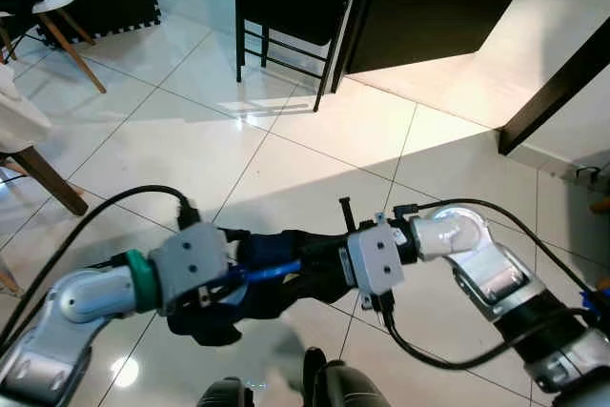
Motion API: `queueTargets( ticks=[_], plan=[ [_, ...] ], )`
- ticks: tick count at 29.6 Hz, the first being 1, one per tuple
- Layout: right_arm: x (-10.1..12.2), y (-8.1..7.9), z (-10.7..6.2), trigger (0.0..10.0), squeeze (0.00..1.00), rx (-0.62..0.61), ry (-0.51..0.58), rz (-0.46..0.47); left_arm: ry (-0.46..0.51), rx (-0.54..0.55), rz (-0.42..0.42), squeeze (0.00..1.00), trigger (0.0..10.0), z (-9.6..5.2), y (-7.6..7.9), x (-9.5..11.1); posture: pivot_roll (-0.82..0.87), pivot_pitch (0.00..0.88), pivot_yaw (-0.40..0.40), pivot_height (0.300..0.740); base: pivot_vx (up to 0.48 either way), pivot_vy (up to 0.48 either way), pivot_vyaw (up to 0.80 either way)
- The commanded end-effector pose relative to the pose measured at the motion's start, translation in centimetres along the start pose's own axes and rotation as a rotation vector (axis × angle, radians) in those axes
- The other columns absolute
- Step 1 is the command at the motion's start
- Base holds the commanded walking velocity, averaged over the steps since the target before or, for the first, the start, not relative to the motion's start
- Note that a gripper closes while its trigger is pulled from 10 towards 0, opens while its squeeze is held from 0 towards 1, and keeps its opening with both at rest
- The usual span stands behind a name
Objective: Hang hanger
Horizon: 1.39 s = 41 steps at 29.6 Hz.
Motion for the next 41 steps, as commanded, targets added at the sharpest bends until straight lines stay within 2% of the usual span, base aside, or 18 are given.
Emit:
queueTargets(
  ticks=[1, 2, 5, 7, 8, 10, 14, 17, 18, 20, 21, 23, 26, 34, 35, 36, 37, 41],
  plan=[
    [-0.6, 0.8, -0.9, 0.0, 0.0, -0.061, -0.018, 0.046, -0.002, 0.002, -0.03, 0.0, 10.0, -0.9, 0.0, 0.2, 0.08, 0.123, -0.034, 0.74, 0.0, 0.0, 0.0],
    [-1.4, 1.2, -1.3, 0.0, 0.0, -0.094, -0.037, 0.097, -0.006, 0.022, -0.051, 0.0, 10.0, -1.8, -0.3, 0.3, 0.09, 0.124, -0.037, 0.74, 0.0, 0.0, 0.0],
    [-1.9, 1.3, -1.6, 0.0, 0.0, -0.114, -0.048, 0.128, -0.007, 0.037, -0.062, 0.0, 10.0, -2.3, -0.5, 0.4, 0.09, 0.126, -0.038, 0.74, 0.0, 0.0, 0.0],
    [-3.4, 0.8, -2.0, 0.0, 0.0, -0.12, -0.104, 0.159, -0.002, 0.117, -0.079, 0.0, 10.0, -3.4, -1.5, 0.9, 0.1, 0.131, -0.046, 0.74, 0.0, 0.0, 0.0],
    [-3.4, 0.8, -2.0, 0.0, 0.0, -0.12, -0.104, 0.159, -0.002, 0.117, -0.079, 0.0, 10.0, -3.4, -1.5, 0.9, 0.1, 0.131, -0.046, 0.74, 0.0, 0.0, 0.0],
    [-4.9, -0.2, -2.1, 0.0, 0.0, -0.093, -0.166, 0.183, 0.031, 0.228, -0.111, 0.0, 10.0, -4.0, -2.4, 1.6, 0.11, 0.131, -0.049, 0.74, 0.0, 0.0, 0.0],
    [-5.5, -0.5, -2.0, 0.0, 0.0, -0.101, -0.183, 0.205, 0.062, 0.317, -0.162, 0.0, 10.0, -3.9, -2.7, 1.8, 0.11, 0.13, -0.053, 0.74, 0.0, 0.0, 0.0],
    [-5.0, 1.3, -1.7, 0.0, 0.0, -0.203, -0.162, 0.234, 0.054, 0.307, -0.252, 0.0, 10.0, -2.6, -0.3, 1.2, 0.11, 0.13, -0.054, 0.74, 0.0, 0.0, 0.0],
    [-5.0, 1.3, -1.7, 0.0, 0.0, -0.203, -0.162, 0.234, 0.054, 0.307, -0.252, 0.0, 10.0, -2.6, -0.3, 1.2, 0.11, 0.13, -0.054, 0.74, 0.0, 0.0, 0.0],
    [-4.0, 3.2, -1.4, 0.0, 0.0, -0.3, -0.125, 0.259, 0.033, 0.322, -0.32, 0.0, 10.0, -0.7, 1.7, 0.2, 0.1, 0.128, -0.06, 0.74, 0.0, 0.0, 0.0],
    [-4.0, 3.2, -1.4, 0.0, 0.0, -0.3, -0.125, 0.259, 0.033, 0.322, -0.32, 0.0, 10.0, -0.7, 1.7, 0.2, 0.1, 0.128, -0.06, 0.74, 0.0, 0.0, 0.0],
    [-2.7, 4.8, -1.1, 0.0, 0.0, -0.376, -0.082, 0.284, -0.005, 0.346, -0.335, 0.0, 10.0, 1.2, 3.0, -1.0, 0.09, 0.126, -0.064, 0.74, 0.0, 0.0, 0.0],
    [-2.1, 5.5, -0.9, 0.0, 0.0, -0.411, -0.061, 0.296, -0.026, 0.358, -0.343, 0.0, 10.0, 2.1, 3.4, -1.5, 0.08, 0.125, -0.065, 0.74, 0.0, 0.0, 0.0],
    [0.2, 7.1, -1.0, 0.0, 0.0, -0.453, 0.015, 0.294, -0.084, 0.398, -0.341, 0.0, 10.0, 2.2, 3.1, -3.0, 0.07, 0.124, -0.063, 0.74, 0.0, 0.0, 0.0],
    [1.5, 7.0, -1.3, 0.0, 0.0, -0.417, 0.053, 0.27, -0.149, 0.512, -0.245, 0.0, 10.0, 1.5, 1.5, -4.1, 0.07, 0.119, -0.058, 0.74, 0.0, 0.0, 0.0],
    [1.5, 7.0, -1.3, 0.0, 0.0, -0.417, 0.053, 0.27, -0.149, 0.512, -0.245, 0.0, 10.0, 1.5, 1.5, -4.1, 0.07, 0.119, -0.058, 0.74, 0.0, 0.0, 0.0],
    [2.5, 6.8, -1.6, 0.0, 0.0, -0.381, 0.084, 0.248, -0.187, 0.609, -0.187, 0.0, 10.0, 0.7, 0.1, -4.8, 0.06, 0.119, -0.057, 0.74, 0.0, 0.0, 0.0],
    [3.9, 6.2, -1.9, 0.0, 0.0, -0.322, 0.13, 0.227, -0.226, 0.712, -0.105, 0.0, 10.0, -0.3, -1.5, -5.3, 0.07, 0.117, -0.053, 0.74, 0.0, 0.0, 0.0]
  ],
)
Point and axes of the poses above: a point about 5 cm out from each wrist's last joint towards the gripper, its own z axis pointing out of the wrist towards the gripper, its own x axis along the axis of the wrist's last joint, y = z × x, the point moved 3 cm from there along z, pointing out of the wrist towards the gripper, and after that the axes turned 2 degrees about z, right-handed, at the moved point
